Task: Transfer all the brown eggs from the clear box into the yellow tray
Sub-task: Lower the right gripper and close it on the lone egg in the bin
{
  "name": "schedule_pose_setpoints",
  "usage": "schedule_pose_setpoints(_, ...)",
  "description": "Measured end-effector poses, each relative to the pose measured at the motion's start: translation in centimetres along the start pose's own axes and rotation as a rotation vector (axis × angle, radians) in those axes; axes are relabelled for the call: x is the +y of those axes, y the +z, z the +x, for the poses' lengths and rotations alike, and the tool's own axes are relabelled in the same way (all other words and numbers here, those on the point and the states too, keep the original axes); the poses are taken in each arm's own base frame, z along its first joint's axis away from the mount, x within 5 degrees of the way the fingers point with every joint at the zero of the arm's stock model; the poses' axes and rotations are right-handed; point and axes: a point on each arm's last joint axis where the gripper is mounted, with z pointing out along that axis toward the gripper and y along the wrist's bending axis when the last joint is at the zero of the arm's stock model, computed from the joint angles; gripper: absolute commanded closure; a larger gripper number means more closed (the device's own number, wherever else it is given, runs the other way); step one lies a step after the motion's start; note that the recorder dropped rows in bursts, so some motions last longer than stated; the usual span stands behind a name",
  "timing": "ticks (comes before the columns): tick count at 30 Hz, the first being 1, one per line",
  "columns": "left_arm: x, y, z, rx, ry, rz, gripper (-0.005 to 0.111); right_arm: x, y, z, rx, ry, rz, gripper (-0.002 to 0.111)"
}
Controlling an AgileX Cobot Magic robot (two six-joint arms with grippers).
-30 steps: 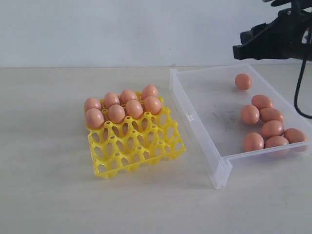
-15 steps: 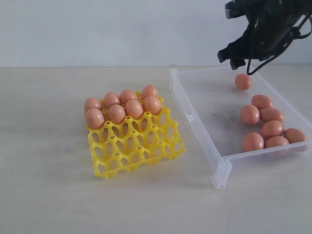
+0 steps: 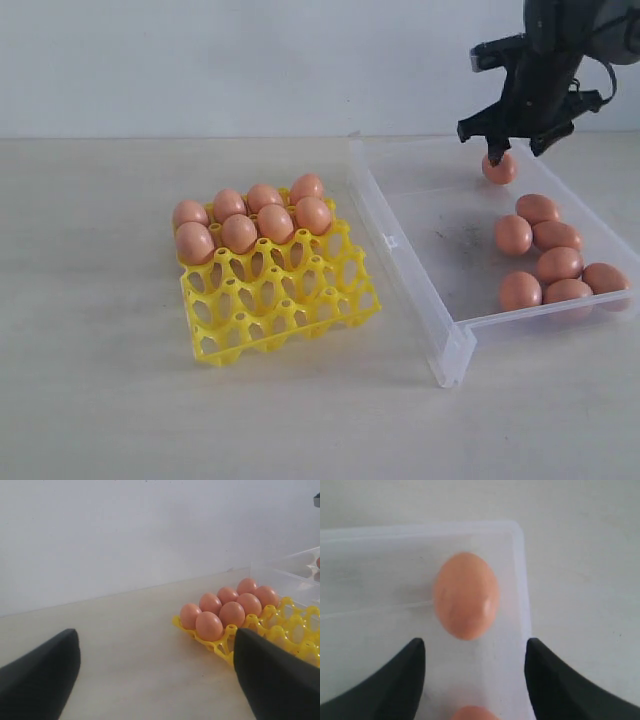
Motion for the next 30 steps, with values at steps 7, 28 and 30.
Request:
schedule_pose_setpoints(7,0.0,0.0,0.0,0.0,0.0,0.0,0.029,-1.0,1.4,-0.1,-0.024,0.0,-0.093,0.056)
schedule_pose_setpoints(28,0.0,0.0,0.0,0.0,0.0,0.0,0.029,2.3,-4.5,-1.3,-0.107,-0.183,-0.151,0.055)
schedule_pose_setpoints(30,0.0,0.0,0.0,0.0,0.0,0.0,0.029,3.8,-5.3,-1.5,-0.131,-0.208,-0.245,0.055)
